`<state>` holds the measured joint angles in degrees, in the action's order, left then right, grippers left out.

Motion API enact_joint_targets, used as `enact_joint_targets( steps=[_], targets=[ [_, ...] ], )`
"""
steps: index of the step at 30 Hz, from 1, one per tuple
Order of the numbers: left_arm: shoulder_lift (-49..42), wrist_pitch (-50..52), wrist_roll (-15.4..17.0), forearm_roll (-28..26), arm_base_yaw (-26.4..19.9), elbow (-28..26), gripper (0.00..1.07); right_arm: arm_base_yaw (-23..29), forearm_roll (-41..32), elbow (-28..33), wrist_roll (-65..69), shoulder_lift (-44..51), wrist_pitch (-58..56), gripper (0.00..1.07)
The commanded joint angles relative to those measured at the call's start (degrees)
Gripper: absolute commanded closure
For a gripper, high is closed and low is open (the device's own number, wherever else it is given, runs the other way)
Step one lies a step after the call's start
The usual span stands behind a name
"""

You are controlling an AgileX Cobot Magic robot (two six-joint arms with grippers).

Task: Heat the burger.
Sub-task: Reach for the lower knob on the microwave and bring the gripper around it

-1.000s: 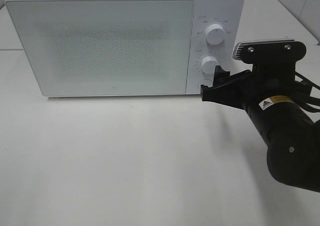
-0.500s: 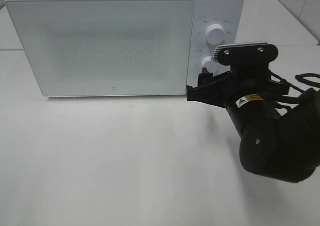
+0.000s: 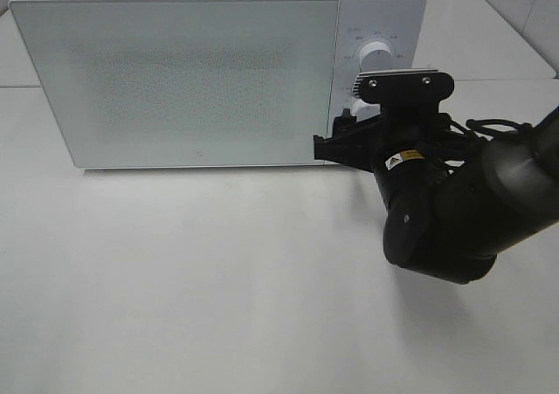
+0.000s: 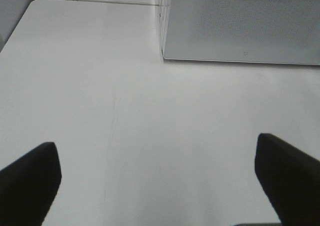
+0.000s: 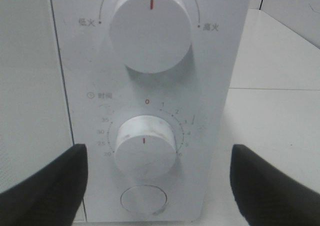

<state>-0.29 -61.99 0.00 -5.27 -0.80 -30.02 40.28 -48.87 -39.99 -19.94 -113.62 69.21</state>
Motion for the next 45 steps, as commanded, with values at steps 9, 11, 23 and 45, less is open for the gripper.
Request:
enact_joint_targets(
  steps=[9, 11, 23, 45],
  targets=[
    [-1.26, 0.69, 0.4, -0.23, -0.11, 0.23, 0.07, -2.75, 2.81, -5.04, 0.4, -4.01, 0.0, 0.31],
    [-1.2, 0.69, 0.4, -0.17, -0.11, 0.23, 0.07, -2.92, 2.92, -5.79, 0.86, -5.16, -0.06, 0.31],
    [-0.92, 0.69, 0.34, -0.17, -0.11, 0.23, 0.07, -3.38, 3.61, -7.22, 1.6, -5.79, 0.46, 0.31],
    [-0.92, 0.69, 0.34, -0.17, -0.11, 0.23, 0.07, -2.69, 4.01, -7.22, 2.06, -5.79, -0.06, 0.44]
  ],
)
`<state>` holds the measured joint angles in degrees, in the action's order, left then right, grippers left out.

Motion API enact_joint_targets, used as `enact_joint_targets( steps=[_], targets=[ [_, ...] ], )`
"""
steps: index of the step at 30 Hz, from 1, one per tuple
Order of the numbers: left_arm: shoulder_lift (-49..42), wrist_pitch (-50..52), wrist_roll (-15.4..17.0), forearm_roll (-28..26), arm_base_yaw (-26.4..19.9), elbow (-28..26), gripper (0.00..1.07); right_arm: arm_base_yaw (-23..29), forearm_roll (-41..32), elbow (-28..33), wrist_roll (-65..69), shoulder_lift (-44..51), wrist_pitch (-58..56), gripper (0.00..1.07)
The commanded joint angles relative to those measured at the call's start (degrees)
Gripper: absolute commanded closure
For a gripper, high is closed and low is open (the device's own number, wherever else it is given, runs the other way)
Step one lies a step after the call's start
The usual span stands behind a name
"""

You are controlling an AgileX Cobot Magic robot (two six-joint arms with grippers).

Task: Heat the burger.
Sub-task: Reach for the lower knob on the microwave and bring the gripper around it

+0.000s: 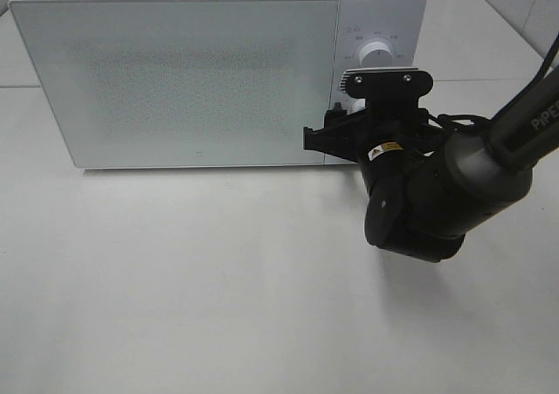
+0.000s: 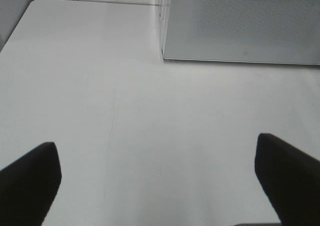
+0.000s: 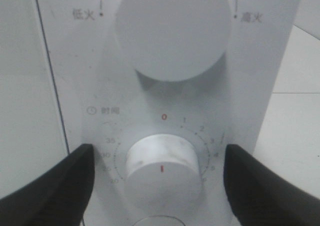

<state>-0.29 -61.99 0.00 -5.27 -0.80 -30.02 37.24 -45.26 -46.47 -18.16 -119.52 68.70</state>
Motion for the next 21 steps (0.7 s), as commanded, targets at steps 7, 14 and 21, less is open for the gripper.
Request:
enact_joint_targets(
  steps=[7, 14, 21],
  targets=[
    [-0.92, 0.69, 0.34, -0.17, -0.11, 0.23, 0.07, 0.34, 0.4, -0.74, 1.6, 0.11, 0.23, 0.76],
    [-0.92, 0.69, 0.34, -0.17, -0.11, 0.23, 0.07, 0.34, 0.46, -0.74, 2.75, 0.11, -0.63, 1.06],
    [-0.92, 0.69, 0.34, -0.17, -0.11, 0.23, 0.07, 0.34, 2.58, -0.74, 3.44, 0.11, -0.57, 1.06]
  ],
)
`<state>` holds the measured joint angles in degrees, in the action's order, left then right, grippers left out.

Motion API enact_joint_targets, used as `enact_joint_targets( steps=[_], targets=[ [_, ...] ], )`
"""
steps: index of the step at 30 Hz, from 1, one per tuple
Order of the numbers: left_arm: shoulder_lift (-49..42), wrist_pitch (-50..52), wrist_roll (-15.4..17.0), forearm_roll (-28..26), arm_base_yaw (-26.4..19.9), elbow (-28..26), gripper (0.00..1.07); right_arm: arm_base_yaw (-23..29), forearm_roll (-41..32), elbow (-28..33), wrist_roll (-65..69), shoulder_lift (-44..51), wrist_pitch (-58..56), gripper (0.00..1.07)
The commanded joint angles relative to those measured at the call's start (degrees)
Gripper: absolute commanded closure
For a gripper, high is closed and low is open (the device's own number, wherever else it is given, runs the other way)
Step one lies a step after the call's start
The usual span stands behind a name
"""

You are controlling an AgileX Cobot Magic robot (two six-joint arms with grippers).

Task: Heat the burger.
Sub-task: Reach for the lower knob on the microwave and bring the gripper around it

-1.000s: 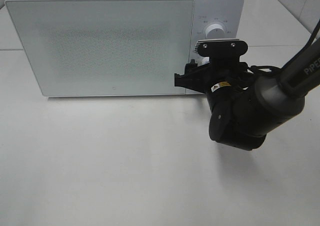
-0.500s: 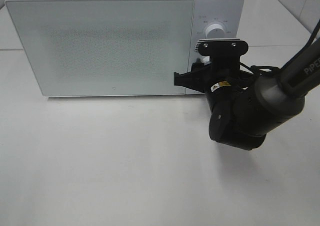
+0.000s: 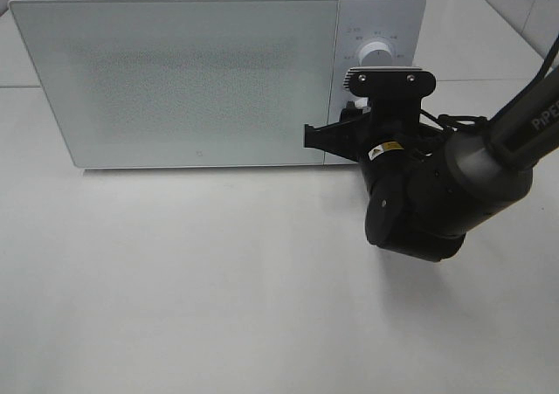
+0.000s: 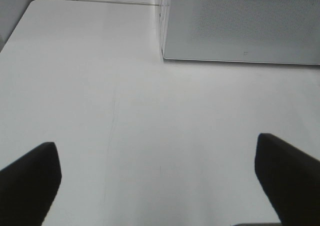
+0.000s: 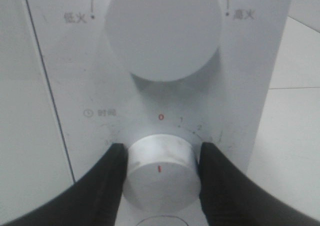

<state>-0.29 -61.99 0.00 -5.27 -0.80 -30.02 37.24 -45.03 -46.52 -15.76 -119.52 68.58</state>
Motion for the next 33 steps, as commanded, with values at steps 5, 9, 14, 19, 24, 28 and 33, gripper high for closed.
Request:
enact_joint_targets(
  steps=[5, 9, 14, 19, 24, 28, 33],
  targets=[
    [-0.92, 0.69, 0.34, -0.17, -0.11, 0.23, 0.07, 0.17, 7.33, -0.69, 7.79, 0.11, -0.74, 1.06],
    [-0.92, 0.69, 0.34, -0.17, -0.11, 0.23, 0.07, 0.17, 9.11, -0.69, 13.12, 0.11, -1.09, 1.06],
    [-0.92, 0.69, 0.34, -0.17, -0.11, 0.23, 0.07, 0.17, 12.2, -0.69, 27.22, 0.11, -2.64, 1.06],
    [-0.92, 0.69, 0.34, -0.17, -0.11, 0.23, 0.07, 0.17, 14.9, -0.69, 41.54, 0.11, -3.72, 1.06],
    [-0.92, 0.69, 0.34, -0.17, -0.11, 0.23, 0.07, 0.17, 19.88, -0.69, 55.35, 0.11, -3.78, 1.06],
    [-0.92, 0.69, 0.34, -0.17, -0.11, 0.23, 0.07, 0.17, 22.86, -0.69, 68.07, 0.11, -3.61, 1.05],
    [-0.92, 0.69, 0.34, -0.17, -0.11, 0.23, 0.07, 0.17, 23.38, -0.69, 77.86, 0.11, -3.38, 1.05]
  ],
)
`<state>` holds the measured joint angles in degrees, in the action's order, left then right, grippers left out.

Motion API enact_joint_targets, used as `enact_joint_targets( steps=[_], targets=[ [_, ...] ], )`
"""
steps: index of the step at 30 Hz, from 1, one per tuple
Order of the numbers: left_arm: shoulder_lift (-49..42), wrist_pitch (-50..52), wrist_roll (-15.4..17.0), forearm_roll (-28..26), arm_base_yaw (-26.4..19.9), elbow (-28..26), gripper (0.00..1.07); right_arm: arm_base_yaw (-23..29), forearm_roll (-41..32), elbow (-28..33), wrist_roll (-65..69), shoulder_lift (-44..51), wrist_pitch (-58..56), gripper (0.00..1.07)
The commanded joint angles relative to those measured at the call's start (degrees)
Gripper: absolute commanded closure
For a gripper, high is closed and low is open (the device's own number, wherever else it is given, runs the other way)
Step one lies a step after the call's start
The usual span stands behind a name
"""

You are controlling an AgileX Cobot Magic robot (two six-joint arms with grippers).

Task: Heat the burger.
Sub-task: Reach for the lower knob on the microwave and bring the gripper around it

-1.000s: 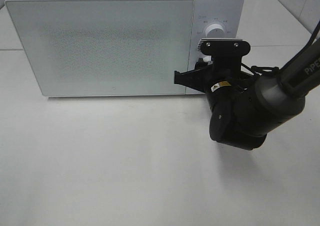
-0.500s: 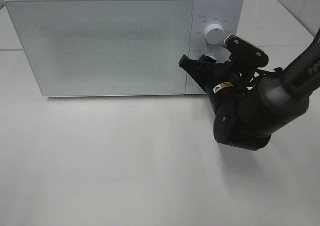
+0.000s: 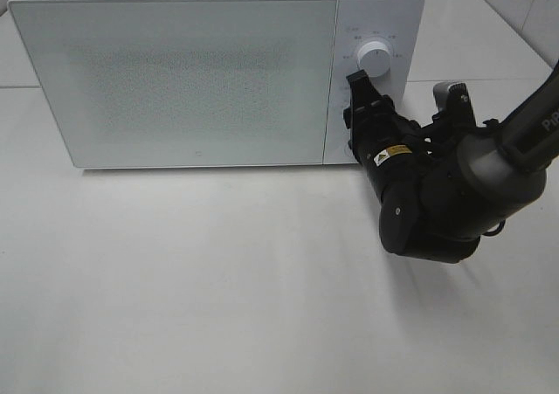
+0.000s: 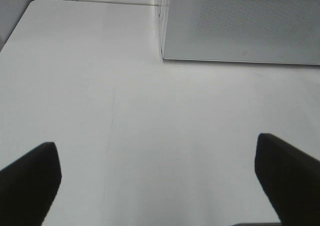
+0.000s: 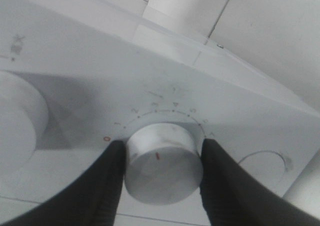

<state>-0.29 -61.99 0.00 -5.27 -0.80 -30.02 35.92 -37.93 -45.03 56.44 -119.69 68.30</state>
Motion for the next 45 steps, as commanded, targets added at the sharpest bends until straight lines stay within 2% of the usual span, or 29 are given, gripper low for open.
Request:
enact_joint_targets(
  steps=[1, 12, 26, 37, 39, 45],
  targets=[
    [-0.92, 0.69, 0.34, -0.17, -0.11, 0.23, 0.07, 1.49, 16.56, -2.18, 10.49, 0.29, -2.86, 1.05],
    [-0.92, 0.69, 0.34, -0.17, -0.11, 0.23, 0.07, 1.49, 16.67, -2.18, 33.23, 0.29, -2.75, 1.05],
    [-0.92, 0.69, 0.34, -0.17, -0.11, 0.23, 0.07, 1.49, 13.92, -2.18, 30.6, 0.29, -1.95, 1.03],
    [-0.92, 0.69, 0.34, -0.17, -0.11, 0.23, 0.07, 1.49, 8.31, -2.18, 27.39, 0.29, 0.17, 0.85],
    [-0.92, 0.69, 0.34, -0.17, -0.11, 0.23, 0.07, 1.49, 5.67, -2.12, 25.38, 0.29, 1.72, 0.76],
    [-0.92, 0.69, 0.34, -0.17, -0.11, 0.23, 0.07, 1.49, 2.81, -1.83, 23.84, 0.29, 2.98, 0.69]
  ],
)
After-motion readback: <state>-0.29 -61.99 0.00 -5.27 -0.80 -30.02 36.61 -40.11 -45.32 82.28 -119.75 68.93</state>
